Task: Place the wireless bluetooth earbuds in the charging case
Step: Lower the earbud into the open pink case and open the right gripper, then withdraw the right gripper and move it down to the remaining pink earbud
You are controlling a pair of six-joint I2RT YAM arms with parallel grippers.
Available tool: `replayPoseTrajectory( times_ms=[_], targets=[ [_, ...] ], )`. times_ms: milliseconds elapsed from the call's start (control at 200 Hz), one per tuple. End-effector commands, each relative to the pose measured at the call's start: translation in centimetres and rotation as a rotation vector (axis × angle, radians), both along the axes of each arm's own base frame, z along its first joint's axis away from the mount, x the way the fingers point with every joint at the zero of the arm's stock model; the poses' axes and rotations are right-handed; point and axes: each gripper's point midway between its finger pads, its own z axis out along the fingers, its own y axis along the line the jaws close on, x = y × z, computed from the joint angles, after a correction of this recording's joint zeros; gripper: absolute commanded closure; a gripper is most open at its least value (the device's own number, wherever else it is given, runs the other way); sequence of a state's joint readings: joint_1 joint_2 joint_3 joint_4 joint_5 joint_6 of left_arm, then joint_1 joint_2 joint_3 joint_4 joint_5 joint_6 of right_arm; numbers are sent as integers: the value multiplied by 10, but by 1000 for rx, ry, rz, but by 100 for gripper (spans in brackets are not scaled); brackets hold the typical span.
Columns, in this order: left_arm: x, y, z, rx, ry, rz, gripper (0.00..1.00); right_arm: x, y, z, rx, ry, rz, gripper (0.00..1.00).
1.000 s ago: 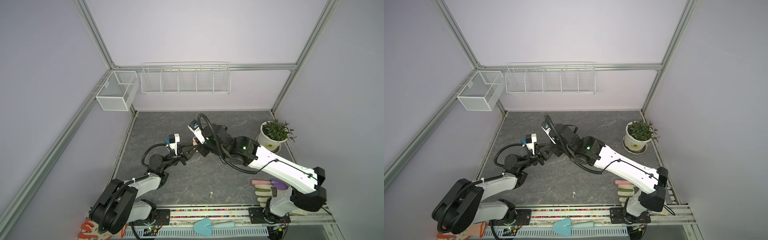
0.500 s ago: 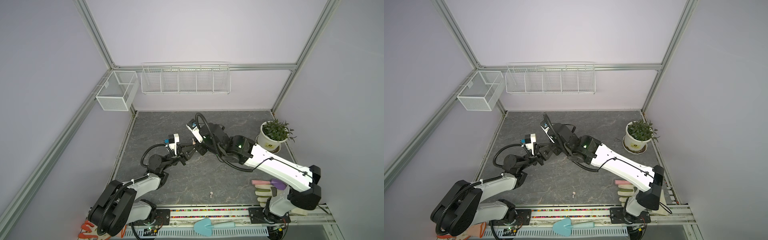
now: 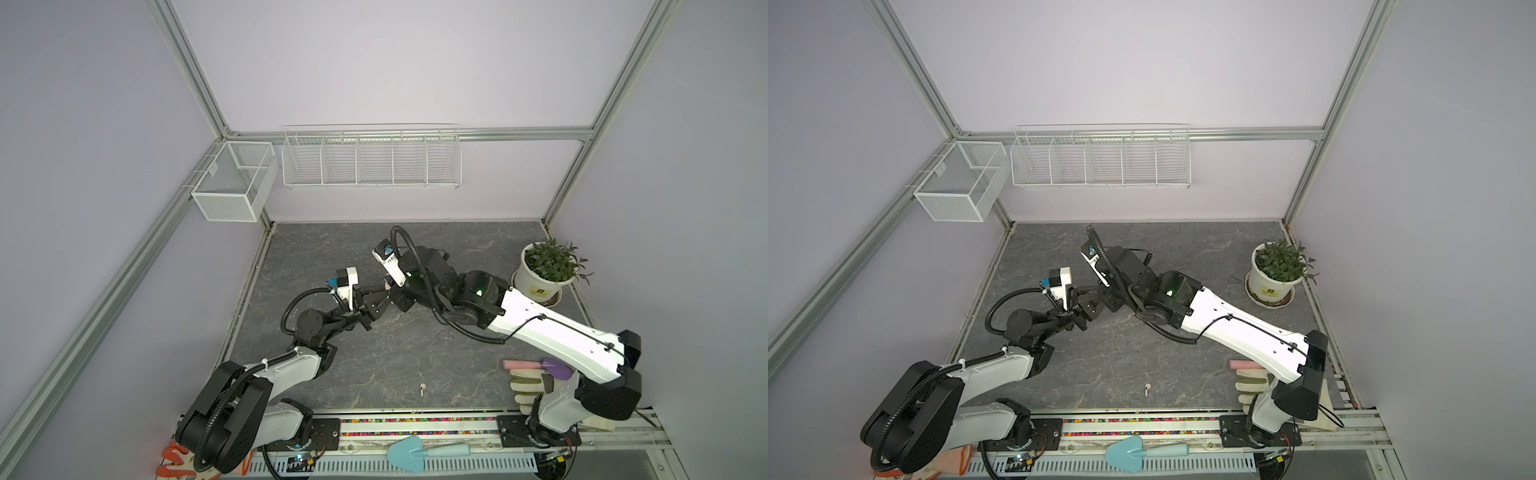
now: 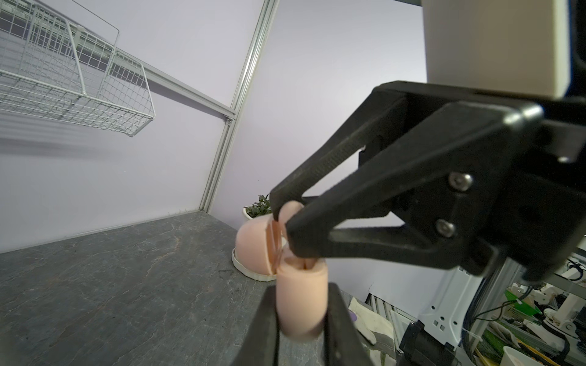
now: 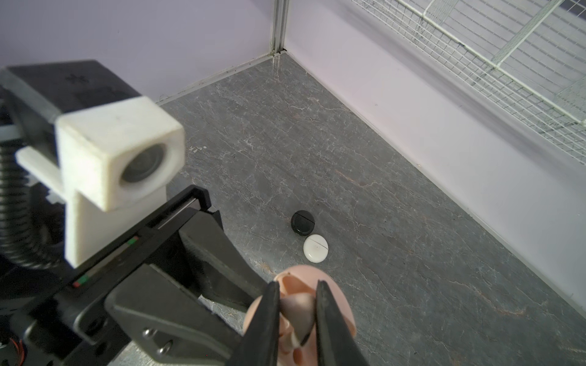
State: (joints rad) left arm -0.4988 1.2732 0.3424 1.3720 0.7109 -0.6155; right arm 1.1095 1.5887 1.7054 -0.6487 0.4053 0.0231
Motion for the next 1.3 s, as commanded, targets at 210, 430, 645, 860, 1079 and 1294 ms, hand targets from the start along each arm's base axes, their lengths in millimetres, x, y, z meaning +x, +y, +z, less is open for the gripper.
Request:
replayPoseTrajectory(
  times_ms=[210, 430, 645, 860, 1079, 1294],
  targets=[
    [-7, 3, 11, -25, -63, 9, 100, -1, 1, -10, -12, 28, 8, 75],
    [-7, 4, 11, -25, -64, 13, 100, -1, 1, -7, -13, 19, 12, 71],
    [-7, 4, 10, -22, -72, 19, 100, -5, -5, 22, 13, 8, 20, 58],
    [-9, 4, 10, -18, -79, 16, 100, -22, -24, 53, 113, 13, 35, 53],
    [-14, 3, 7, -6, -85, -9, 100, -27, -41, 39, 170, 153, 41, 55],
    [-18, 3, 8, -3, -99, -17, 100, -41, -28, 33, 287, 363, 178, 62]
  ],
)
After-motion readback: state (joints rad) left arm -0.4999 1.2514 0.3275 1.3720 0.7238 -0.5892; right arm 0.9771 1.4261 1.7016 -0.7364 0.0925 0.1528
